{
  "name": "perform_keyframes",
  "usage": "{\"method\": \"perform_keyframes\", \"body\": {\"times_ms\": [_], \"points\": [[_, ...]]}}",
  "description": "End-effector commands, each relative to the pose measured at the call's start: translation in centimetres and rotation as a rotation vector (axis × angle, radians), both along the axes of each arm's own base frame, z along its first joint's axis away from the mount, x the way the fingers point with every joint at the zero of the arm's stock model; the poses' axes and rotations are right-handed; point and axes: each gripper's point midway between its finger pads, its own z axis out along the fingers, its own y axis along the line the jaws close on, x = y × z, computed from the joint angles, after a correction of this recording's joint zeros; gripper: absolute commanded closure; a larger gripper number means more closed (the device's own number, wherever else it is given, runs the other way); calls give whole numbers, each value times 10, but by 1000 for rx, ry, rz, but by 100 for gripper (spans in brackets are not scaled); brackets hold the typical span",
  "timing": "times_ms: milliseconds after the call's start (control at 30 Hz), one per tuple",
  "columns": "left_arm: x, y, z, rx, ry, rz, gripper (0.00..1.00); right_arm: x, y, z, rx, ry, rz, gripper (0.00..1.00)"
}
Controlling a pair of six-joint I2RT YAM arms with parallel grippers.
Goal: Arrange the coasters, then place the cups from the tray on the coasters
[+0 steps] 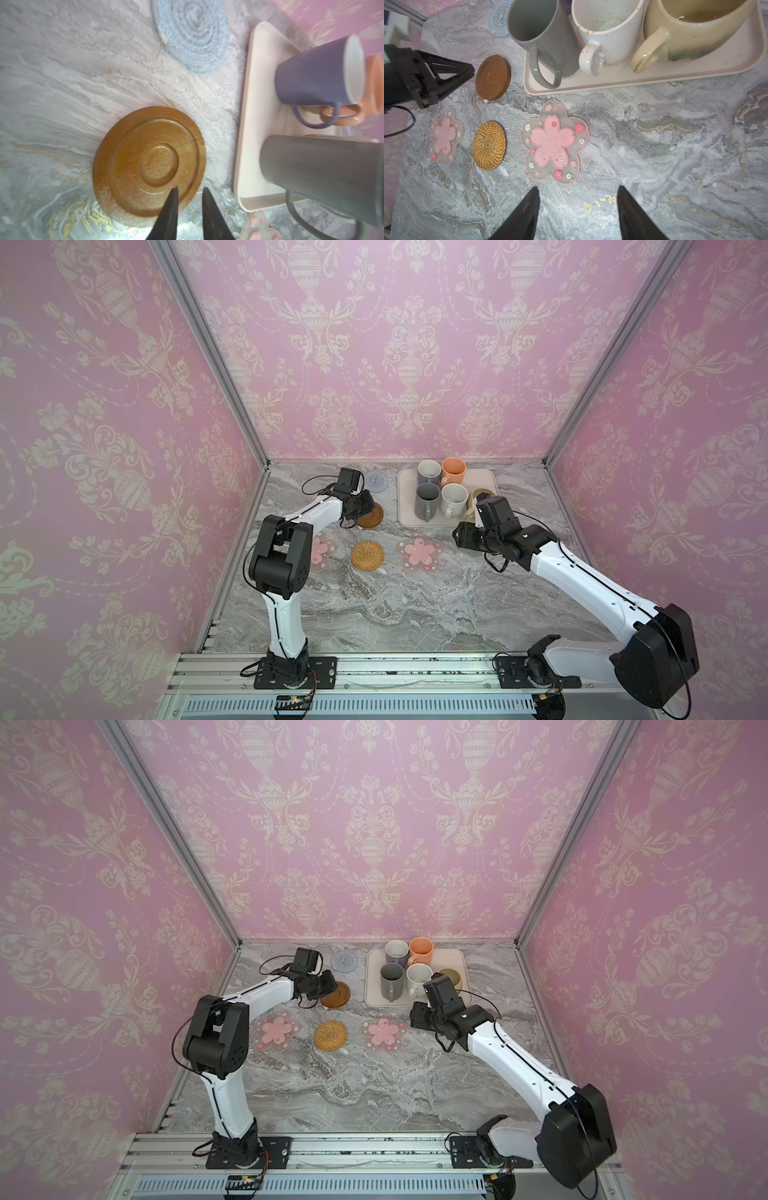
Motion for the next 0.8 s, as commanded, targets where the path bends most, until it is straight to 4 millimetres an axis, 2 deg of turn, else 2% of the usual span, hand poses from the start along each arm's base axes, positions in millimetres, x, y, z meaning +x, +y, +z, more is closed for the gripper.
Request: {"method": "perform_keyframes", "body": {"times_ms": [0, 100, 200, 267, 400, 533, 633, 767], "points": [[-9, -2, 80, -13, -145, -33, 73, -2, -9, 15, -19, -34, -14, 39], [-32, 11, 105, 38, -171, -36, 69, -3, -16, 19, -50, -44, -22, 38], [-63, 24, 112, 86, -164, -45, 65, -5, -22, 24, -77, -50, -27, 36], [-84, 30, 108, 108, -156, -62, 63, -5, -25, 28, -82, -58, -28, 35], [-126, 49, 86, 182, -119, -72, 60, -3, -27, 46, -74, -93, -15, 32], [-161, 68, 75, 253, -85, -73, 58, 3, -41, 62, -115, -124, -30, 30], [-174, 72, 73, 248, -83, -58, 57, 10, -53, 66, -131, -127, -55, 29], [-175, 70, 71, 201, -78, -21, 57, 17, -65, 62, -124, -111, -94, 29]]}}
